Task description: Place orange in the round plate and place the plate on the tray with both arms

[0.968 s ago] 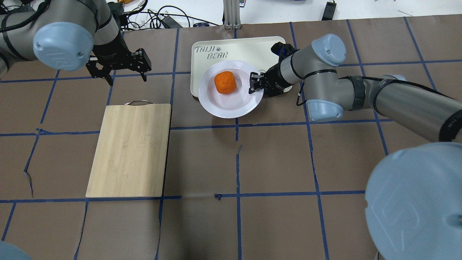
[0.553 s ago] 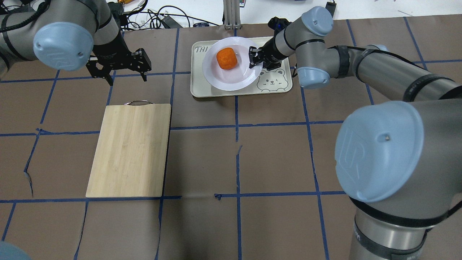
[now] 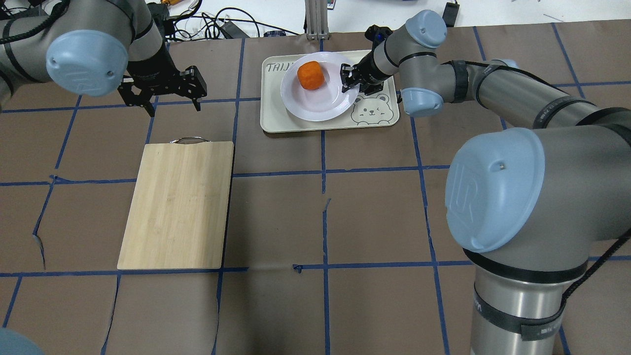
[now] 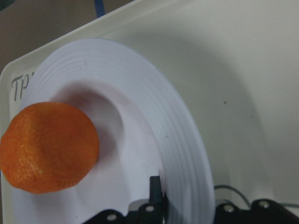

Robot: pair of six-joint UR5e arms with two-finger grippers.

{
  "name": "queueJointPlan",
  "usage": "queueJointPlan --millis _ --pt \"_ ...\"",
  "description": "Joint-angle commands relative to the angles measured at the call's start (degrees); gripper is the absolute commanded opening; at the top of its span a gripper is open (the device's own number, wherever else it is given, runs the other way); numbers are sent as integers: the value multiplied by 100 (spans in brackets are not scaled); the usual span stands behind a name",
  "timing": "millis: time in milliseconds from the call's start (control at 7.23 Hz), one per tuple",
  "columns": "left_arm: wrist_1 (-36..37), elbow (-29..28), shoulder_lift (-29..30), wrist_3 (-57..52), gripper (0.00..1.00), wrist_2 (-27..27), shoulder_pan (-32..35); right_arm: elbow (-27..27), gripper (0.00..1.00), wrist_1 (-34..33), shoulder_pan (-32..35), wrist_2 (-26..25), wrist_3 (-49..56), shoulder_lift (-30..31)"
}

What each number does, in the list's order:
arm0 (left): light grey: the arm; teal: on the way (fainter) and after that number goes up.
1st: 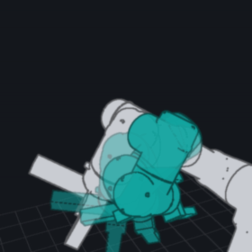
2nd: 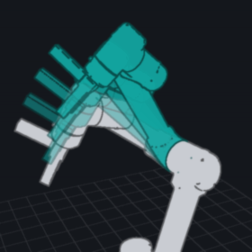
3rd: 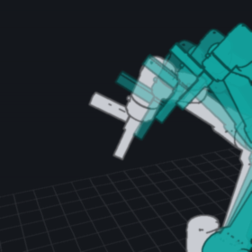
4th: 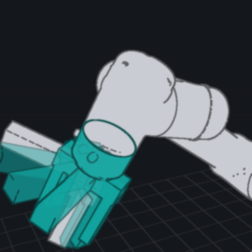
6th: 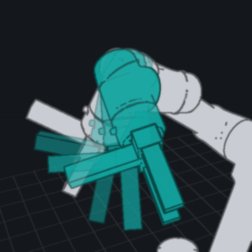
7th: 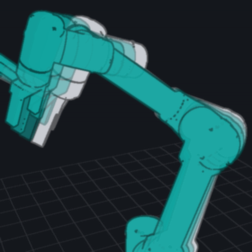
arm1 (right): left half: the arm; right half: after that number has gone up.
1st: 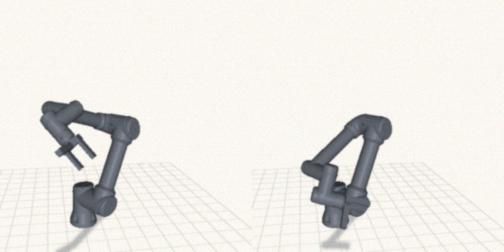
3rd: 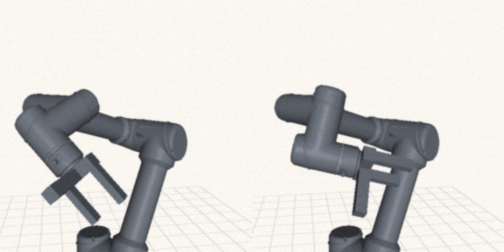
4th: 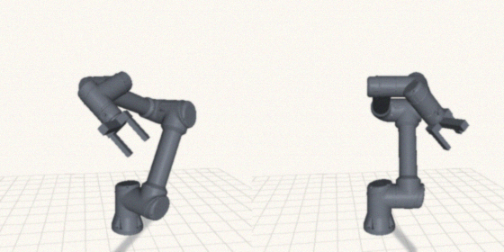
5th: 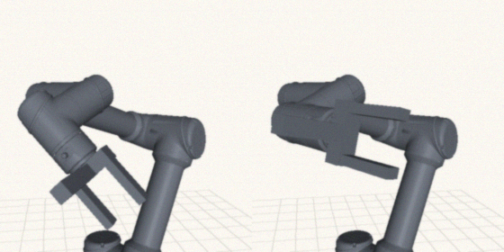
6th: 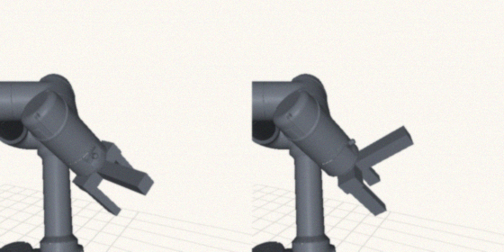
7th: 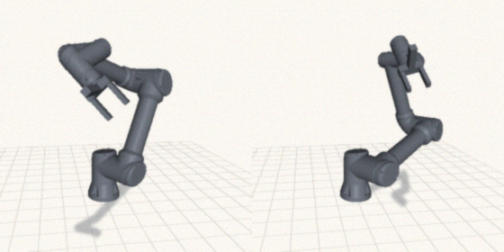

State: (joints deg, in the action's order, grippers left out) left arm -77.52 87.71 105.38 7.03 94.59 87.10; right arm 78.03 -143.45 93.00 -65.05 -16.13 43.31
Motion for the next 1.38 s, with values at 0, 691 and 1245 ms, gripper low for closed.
queueJointPlan --millis 0,691,1245 --pt "-9 0 -17 0 100 51 9 -51 100 -34 -1 -464 153 116" --pt "-132 -70 -44 88 100 -1 18 -183 100 2332 104 -2560 1059 1843" --pt "-132 -88 -158 -9 100 -388 18 -121 100 5277 272 -2750 1086 3691"
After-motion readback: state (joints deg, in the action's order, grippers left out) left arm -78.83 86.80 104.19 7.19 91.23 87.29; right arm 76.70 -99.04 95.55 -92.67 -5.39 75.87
